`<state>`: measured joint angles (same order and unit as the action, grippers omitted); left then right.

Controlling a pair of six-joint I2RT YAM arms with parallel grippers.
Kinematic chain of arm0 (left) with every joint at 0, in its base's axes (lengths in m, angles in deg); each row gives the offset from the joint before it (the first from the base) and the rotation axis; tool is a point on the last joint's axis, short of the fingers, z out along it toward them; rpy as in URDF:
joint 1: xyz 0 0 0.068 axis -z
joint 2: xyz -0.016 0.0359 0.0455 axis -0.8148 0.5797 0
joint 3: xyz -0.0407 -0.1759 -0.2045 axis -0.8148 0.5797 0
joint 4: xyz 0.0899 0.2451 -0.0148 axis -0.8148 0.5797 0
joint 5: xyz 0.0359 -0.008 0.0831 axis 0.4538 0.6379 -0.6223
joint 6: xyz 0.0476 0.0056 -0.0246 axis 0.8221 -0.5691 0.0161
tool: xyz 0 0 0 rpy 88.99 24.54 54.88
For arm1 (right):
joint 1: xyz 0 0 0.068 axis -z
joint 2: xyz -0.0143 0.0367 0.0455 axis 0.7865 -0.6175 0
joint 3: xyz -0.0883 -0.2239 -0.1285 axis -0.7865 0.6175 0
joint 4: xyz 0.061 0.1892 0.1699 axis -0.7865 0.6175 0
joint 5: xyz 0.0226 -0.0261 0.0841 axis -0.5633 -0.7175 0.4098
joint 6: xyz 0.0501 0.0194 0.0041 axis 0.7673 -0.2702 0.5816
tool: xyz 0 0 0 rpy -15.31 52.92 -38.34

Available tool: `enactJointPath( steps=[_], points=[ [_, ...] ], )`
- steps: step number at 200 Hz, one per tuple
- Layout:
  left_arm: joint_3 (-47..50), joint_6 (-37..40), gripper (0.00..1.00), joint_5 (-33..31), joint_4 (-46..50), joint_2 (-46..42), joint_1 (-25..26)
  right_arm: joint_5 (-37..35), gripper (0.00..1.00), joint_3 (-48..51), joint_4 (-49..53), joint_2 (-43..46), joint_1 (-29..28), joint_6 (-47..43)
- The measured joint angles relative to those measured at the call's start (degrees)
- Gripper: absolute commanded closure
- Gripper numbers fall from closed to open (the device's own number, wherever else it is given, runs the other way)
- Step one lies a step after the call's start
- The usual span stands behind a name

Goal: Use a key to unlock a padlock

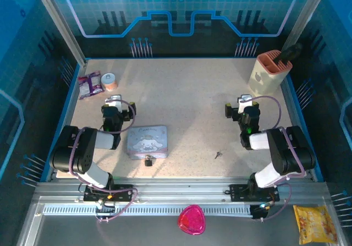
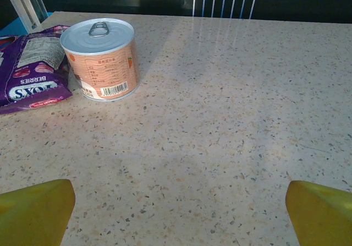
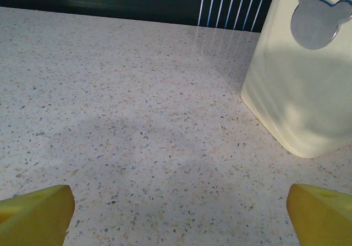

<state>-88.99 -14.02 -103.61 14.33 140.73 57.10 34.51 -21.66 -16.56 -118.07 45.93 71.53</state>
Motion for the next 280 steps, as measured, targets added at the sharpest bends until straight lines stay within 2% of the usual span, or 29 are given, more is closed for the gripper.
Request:
enactJointPath(
  steps=[197,247,280],
  points=[
    [0.09,0.00,0.01,0.00,-0.24,0.00,0.00,-0.02,0.00,0.00,-0.02,0.00,0.00,-0.02],
    [8.20,0.11,0.01,0.04,-11.28,-0.11,0.35,0.98,0.00,0.33,-1.11,0.00,-0.72,-0.98],
    [10.67,1.33,0.01,0.02,-12.61,-5.01,2.16,1.01,0.00,3.96,-4.26,1.70,-2.10,-2.40]
  ],
)
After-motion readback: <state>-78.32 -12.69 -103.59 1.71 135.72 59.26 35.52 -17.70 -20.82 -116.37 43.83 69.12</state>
